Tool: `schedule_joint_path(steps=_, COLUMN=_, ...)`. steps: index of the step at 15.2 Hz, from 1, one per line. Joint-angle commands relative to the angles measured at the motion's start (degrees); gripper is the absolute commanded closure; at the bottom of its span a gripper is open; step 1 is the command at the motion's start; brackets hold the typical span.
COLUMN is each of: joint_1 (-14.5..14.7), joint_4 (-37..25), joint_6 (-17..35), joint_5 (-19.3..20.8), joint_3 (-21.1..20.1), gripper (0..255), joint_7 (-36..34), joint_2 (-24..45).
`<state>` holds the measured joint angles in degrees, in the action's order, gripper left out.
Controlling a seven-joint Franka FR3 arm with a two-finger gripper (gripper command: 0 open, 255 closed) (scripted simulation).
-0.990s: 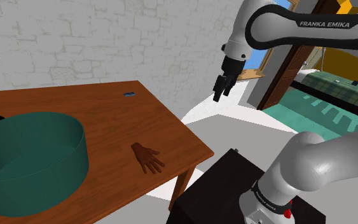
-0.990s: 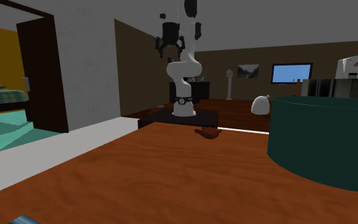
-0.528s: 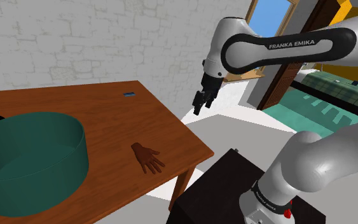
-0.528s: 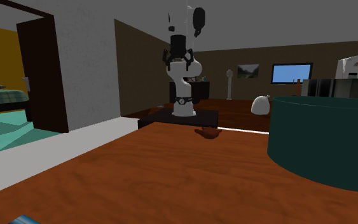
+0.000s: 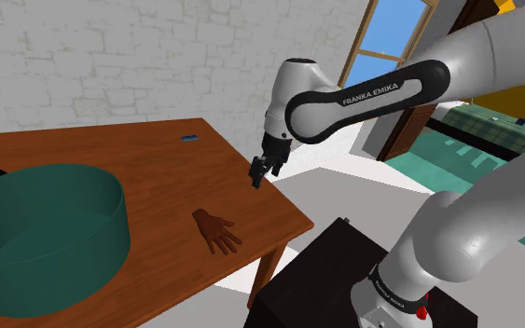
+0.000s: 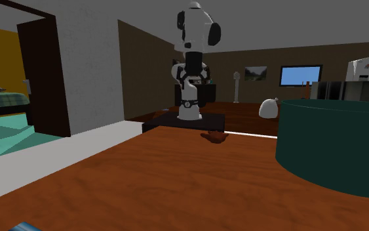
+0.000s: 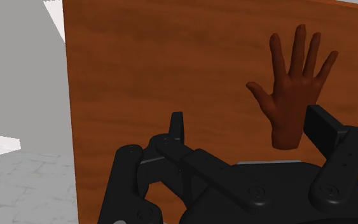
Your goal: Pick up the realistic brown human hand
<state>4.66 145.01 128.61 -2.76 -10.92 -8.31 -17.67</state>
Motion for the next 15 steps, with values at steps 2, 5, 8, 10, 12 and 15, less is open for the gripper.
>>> schedule_joint_path(steps=2, joint_1=0.11, joint_4=-1.65, joint_6=5.12, joint_5=1.22, joint_3=-1.68, gripper=0, joint_7=-2.65, joint_2=6.20)
schedule_joint_path(steps=5, joint_1=0.35, joint_4=-3.91, joint_6=9.85, joint_5=3.52, joint_3=-3.34, gripper=0, joint_7=-6.26, joint_2=12.86)
schedule_joint_path(steps=8, joint_1=0.86, joint_4=-6.92, joint_6=13.86, joint_5=6.97, joint_3=-4.41, gripper=0, joint_7=-10.47, joint_2=19.74)
schedule_joint_path(steps=10, joint_1=1.58, joint_4=-9.35, joint_6=16.06, joint_5=9.73, joint_3=-4.59, gripper=0, joint_7=-13.50, joint_2=24.38)
schedule_joint_path(steps=12, joint_1=2.71, joint_4=-12.11, joint_6=17.89, joint_5=12.58, joint_3=-4.28, gripper=0, joint_7=-16.51, joint_2=29.00)
schedule_joint_path(steps=15, joint_1=4.97, joint_4=-16.82, joint_6=19.98, joint_5=16.52, joint_3=-3.16, gripper=0, joint_7=-20.64, joint_2=35.82)
